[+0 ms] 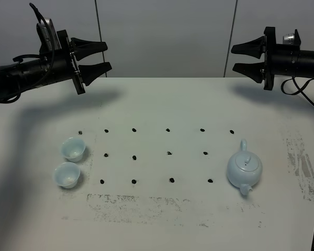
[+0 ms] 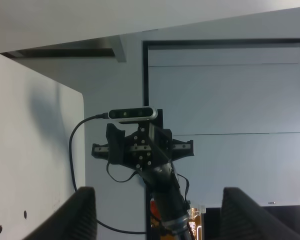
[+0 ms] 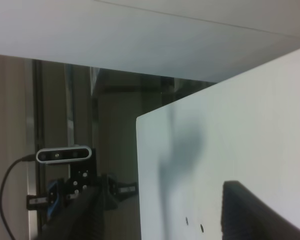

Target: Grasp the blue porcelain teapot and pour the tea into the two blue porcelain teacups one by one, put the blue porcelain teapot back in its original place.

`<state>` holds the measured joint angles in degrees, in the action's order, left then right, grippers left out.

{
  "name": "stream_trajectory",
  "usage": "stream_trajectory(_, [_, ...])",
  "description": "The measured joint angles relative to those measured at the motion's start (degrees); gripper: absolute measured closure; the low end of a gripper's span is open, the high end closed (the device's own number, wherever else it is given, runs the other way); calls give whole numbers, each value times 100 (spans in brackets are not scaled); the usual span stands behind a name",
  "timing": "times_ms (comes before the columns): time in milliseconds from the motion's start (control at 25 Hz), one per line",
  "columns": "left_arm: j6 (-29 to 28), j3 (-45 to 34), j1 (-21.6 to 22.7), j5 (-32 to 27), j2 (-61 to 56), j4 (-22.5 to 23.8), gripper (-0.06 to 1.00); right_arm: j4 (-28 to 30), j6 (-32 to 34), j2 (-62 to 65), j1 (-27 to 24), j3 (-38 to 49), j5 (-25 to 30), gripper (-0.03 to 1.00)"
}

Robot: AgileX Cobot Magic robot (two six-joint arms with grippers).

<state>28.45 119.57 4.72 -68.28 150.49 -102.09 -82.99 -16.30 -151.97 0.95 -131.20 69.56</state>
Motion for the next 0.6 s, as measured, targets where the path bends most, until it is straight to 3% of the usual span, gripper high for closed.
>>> stream_trajectory(360, [127,0,0,0,0,0,39,0,-98,0,0,0,0,47])
stream_trajectory(520, [800,7,6,0,0,24,39,71,-960,0,0,-116,5,48])
stream_trajectory(600, [1045,117,12,-7,-18,254,39,162,-1433,0,0,-329,0,49])
